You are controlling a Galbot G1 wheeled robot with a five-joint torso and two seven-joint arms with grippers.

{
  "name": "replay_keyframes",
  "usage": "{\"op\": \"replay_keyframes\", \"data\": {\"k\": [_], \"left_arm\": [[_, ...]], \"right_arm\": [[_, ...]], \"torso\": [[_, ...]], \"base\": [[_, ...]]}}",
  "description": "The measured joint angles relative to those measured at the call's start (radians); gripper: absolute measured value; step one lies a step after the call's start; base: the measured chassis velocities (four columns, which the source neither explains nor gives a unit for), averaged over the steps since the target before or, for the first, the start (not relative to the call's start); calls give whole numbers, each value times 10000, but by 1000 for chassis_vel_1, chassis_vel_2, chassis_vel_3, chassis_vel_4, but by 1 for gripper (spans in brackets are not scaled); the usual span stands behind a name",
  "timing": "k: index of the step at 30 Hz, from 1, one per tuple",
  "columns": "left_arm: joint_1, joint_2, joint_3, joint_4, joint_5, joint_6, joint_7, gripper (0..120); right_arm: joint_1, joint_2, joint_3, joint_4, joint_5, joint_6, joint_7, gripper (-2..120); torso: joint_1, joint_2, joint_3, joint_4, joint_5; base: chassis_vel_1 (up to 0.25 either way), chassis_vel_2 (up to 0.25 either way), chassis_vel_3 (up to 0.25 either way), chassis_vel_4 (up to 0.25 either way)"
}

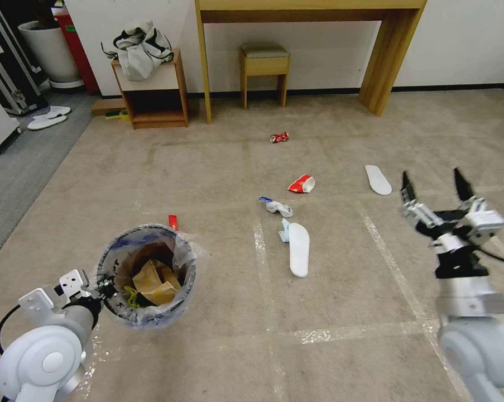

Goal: Pick up the trash bin and place the garbage on the floor into it.

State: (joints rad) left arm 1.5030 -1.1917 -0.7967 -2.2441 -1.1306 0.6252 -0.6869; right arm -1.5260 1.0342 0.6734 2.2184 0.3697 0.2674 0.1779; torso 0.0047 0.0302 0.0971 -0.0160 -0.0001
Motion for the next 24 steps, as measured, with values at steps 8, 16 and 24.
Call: {"op": "replay_keyframes", "data": {"k": [8,16,24], "left_arm": [[147,-179,-114,-186,111,-35,96,0],[132,-242,-105,-247,113,-41,104,0],[112,-221,-111,-167,116,-51,113,0]], "right_arm": [[-183,726,-649,-659,-1049,191,227,100],[39,1301,-975,-785,-1130,42,392,100],[268,1335,-1012,-929,-1131,-42,371,100]], "torso": [[0,-1,0,0,2],[1,-1,0,0,0],[1,-1,0,0,1]], "base": [[0,0,0,0],[0,0,0,0],[0,0,0,0]]}}
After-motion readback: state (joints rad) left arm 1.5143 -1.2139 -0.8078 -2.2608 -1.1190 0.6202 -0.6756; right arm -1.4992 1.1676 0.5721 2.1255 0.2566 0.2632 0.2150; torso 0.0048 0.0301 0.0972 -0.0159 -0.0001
